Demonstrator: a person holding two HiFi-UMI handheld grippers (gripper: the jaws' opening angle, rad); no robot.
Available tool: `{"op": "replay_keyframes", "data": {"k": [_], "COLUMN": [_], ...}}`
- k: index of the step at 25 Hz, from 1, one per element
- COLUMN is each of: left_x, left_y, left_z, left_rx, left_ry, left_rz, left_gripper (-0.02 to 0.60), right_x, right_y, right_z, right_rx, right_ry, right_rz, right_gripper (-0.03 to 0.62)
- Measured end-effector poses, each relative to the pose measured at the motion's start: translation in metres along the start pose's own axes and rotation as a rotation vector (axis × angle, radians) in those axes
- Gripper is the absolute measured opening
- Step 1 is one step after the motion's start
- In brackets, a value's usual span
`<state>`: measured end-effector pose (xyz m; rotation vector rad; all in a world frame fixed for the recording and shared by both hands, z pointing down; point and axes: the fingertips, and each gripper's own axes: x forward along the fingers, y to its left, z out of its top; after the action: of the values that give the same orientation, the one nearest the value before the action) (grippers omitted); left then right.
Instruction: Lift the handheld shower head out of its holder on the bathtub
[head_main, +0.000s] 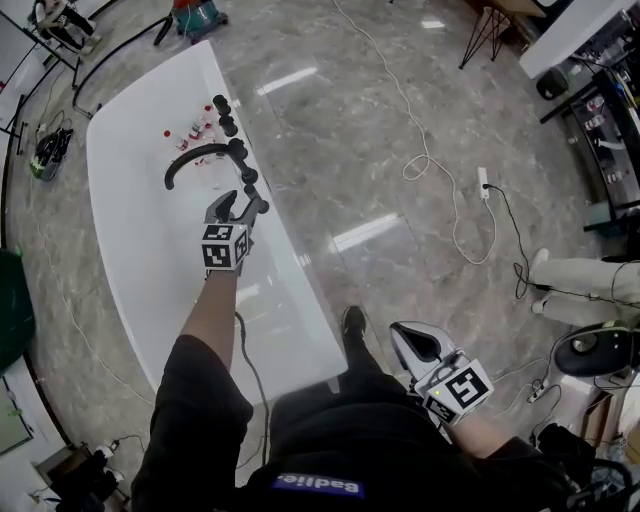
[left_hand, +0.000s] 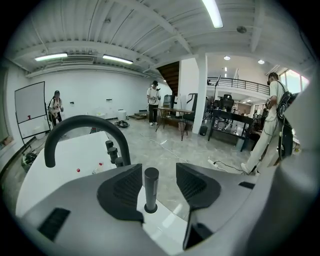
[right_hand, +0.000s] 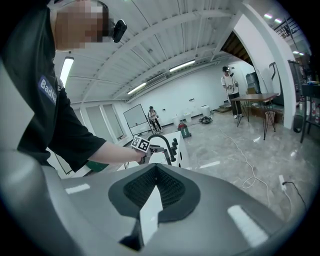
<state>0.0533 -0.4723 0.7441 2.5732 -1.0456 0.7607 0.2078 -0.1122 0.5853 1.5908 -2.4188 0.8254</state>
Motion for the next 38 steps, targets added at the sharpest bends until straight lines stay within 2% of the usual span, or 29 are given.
{"op": "replay_keyframes", "data": {"k": [21, 29, 30, 32, 38], "left_x": [0.090, 0.115, 0.116, 0.118, 0.106], "left_y": [0.018, 0.022, 0.023, 0.024, 0.020], "left_z": [-0.065, -0.073, -0.073, -0.072, -0.072], "left_rx": [-0.033, -0.029, -0.027, -0.020, -0.025], "left_ry": [0.134, 0.159, 0.159, 0.162, 0.180], "left_rz": [0.031, 0.058, 0.067, 0.085, 0.100], "left_gripper": [0.196, 0.195, 0.192, 0.121, 0.118], "right_x": [-0.008, -0.012, -0.011, -0.010, -0.010], "right_y": [-0.043, -0.059, -0.061, -0.063, -0.063], "right_z": [-0.031, -0.036, -0.036, -0.036, -0.024], "right_rx": [0.046, 0.057, 0.058, 0.060, 0.058], "right_ry": [0.103, 0.117, 0.116, 0.112, 0.080], "right_rz": [-0.095, -0.119, -0.119, -0.116, -0.107], "right_gripper": [0.002, 0.002, 0.002, 0.002, 0.002]}}
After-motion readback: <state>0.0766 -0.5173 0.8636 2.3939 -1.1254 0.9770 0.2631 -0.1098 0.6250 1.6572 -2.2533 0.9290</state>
